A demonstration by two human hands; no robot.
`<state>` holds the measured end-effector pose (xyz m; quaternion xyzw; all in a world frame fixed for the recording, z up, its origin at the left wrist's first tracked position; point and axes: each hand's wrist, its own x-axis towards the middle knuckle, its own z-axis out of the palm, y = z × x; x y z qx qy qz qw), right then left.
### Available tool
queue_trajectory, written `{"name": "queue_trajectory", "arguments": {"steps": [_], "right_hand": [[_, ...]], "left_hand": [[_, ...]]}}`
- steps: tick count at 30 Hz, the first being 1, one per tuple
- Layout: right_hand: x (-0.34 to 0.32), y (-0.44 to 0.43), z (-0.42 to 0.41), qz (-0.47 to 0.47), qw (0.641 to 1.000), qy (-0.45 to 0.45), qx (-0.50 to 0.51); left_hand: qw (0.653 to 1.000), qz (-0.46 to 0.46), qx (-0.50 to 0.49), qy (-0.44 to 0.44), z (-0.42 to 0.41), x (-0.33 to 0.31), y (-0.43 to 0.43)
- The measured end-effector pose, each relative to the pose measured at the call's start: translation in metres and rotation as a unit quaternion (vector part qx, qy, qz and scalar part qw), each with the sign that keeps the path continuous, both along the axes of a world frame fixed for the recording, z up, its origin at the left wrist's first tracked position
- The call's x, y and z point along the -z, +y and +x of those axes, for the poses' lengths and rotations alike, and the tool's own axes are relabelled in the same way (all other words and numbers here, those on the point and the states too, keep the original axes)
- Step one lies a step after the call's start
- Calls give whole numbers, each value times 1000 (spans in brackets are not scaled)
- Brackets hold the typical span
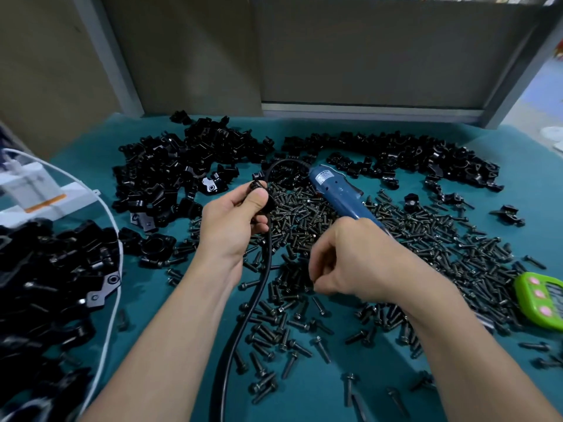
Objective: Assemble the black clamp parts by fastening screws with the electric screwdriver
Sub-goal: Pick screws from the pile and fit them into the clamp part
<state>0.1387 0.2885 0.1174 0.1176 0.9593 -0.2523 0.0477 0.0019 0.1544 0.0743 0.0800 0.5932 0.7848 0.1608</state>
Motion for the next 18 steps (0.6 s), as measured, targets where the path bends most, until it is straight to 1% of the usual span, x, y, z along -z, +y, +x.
{"name": "queue_trajectory", "arguments": {"steps": [5, 8, 12, 14, 16, 18], "right_hand": [[-4, -3, 8, -32, 993, -104, -34], [0, -7, 4, -39, 993, -110, -31], [3, -5, 1, -2, 997, -74, -22], [3, -4, 1, -1, 999, -40, -10], [2, -1, 0, -38, 999, 12, 20], [3, 4, 0, -106, 988, 85, 76]], "left_hand": [[1000, -5, 4, -10, 1, 5, 0], [1000, -3, 18, -12, 1, 4, 0], [1000, -6, 29, -9, 2, 2, 0], [999, -9, 32, -10, 2, 2, 0], [999, -16, 36, -8, 3, 2, 0], [999, -22, 43, -2, 4, 2, 1]]}}
